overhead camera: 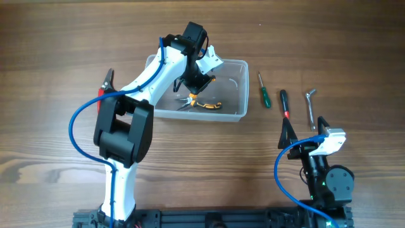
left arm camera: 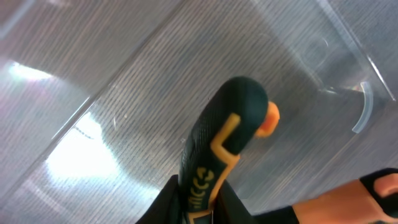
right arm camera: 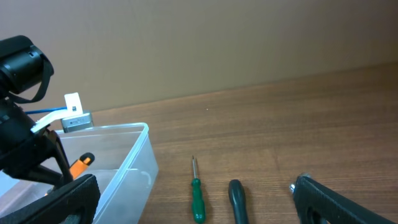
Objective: Pack container
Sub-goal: 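Lift the pliers with the left gripper and release them into the container, then move the left gripper to the red shears and grasp their handles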
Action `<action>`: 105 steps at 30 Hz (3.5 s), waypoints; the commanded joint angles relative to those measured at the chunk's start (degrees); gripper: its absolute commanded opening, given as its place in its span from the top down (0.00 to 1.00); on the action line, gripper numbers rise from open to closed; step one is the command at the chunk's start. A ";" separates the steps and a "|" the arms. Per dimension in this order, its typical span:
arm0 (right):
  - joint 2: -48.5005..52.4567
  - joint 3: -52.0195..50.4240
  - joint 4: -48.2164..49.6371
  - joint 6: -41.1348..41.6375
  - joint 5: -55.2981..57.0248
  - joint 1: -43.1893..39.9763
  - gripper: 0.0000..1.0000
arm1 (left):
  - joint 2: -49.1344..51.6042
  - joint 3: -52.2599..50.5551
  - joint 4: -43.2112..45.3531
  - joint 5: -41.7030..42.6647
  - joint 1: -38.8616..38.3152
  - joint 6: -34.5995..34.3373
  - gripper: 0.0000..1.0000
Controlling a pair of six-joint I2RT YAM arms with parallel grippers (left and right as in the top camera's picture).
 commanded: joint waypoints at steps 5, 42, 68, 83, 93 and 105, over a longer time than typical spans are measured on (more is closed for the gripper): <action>-0.59 -0.11 0.35 0.66 -0.50 0.28 0.00 | 0.33 0.44 -0.85 0.50 0.26 -0.26 0.75; -0.59 -0.11 0.35 0.66 -0.50 0.28 0.00 | -12.68 -9.90 -6.69 -6.08 33.92 -21.86 0.76; -0.33 -0.11 0.33 0.63 -0.50 0.28 0.00 | -12.20 -23.21 7.06 -12.76 35.91 -24.68 0.76; -0.33 -0.11 0.33 0.66 -0.50 0.28 0.00 | -10.38 -23.21 10.19 -12.48 35.89 -24.48 0.73; -0.33 -0.11 0.33 0.66 -0.50 0.28 0.00 | -5.49 -23.21 9.75 -11.80 35.89 -24.48 0.72; -0.33 -0.11 0.33 0.66 -0.50 0.28 0.00 | -4.63 -23.19 9.75 -9.99 35.89 -24.48 0.96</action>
